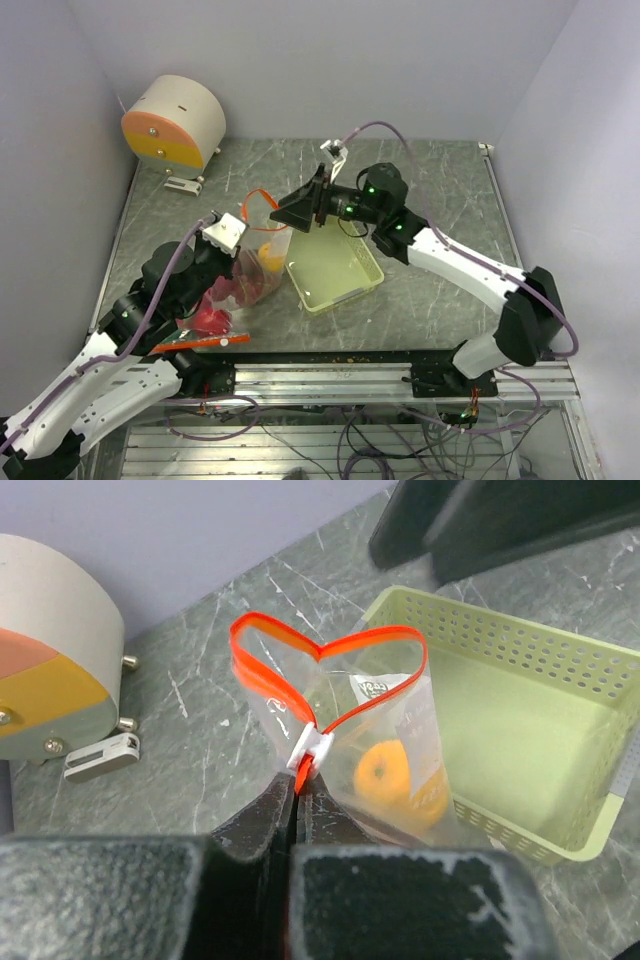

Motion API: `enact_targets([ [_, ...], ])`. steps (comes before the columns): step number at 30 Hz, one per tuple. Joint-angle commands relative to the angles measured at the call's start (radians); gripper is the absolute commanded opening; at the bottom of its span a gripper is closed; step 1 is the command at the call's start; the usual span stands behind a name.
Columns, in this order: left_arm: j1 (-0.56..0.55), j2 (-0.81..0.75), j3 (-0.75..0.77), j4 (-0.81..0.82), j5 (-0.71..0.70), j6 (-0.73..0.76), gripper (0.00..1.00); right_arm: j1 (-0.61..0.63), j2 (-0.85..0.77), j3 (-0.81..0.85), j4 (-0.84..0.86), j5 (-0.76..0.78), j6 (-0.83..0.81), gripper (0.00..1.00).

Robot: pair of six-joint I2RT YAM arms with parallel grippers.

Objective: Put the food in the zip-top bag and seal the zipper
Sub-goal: Zip the zipper food storage bag at the center of the board.

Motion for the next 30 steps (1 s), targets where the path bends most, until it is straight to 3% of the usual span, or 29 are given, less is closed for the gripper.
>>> enact_targets([
  [1, -0.001, -0.034, 0.068, -0.072, 0.065, 0.003, 0.07, -0.013, -0.106, -0.041, 0.082, -0.182, -0.238, 0.62],
  [4, -0.001, -0.059, 0.099, -0.107, 0.159, 0.001, 0.07, -0.01, -0.135, -0.074, 0.126, -0.375, -0.377, 0.61],
  [7, 0.0, -0.077, 0.144, -0.15, 0.237, -0.009, 0.07, -0.011, -0.164, -0.104, 0.152, -0.466, -0.496, 0.67],
  [12, 0.0, -0.107, 0.196, -0.206, 0.303, -0.017, 0.07, 0.027, -0.132, -0.038, 0.055, -0.551, -0.621, 0.66],
  [15, -0.001, -0.112, 0.193, -0.224, 0.298, -0.017, 0.07, 0.081, -0.158, -0.05, 0.073, -0.481, -0.651, 0.66],
  [18, -0.001, -0.1, 0.188, -0.237, 0.292, -0.026, 0.07, 0.182, -0.194, -0.023, -0.085, -0.257, -0.805, 0.66],
  [22, 0.0, -0.085, 0.187, -0.24, 0.307, -0.036, 0.07, 0.289, -0.209, -0.028, -0.113, -0.07, -0.87, 0.65],
  [25, -0.001, -0.077, 0.193, -0.251, 0.329, -0.037, 0.07, 0.308, -0.214, -0.041, -0.102, 0.01, -0.895, 0.64],
  [30, -0.001, -0.073, 0.204, -0.273, 0.358, -0.031, 0.07, 0.308, -0.168, 0.023, -0.173, 0.007, -0.959, 0.64],
])
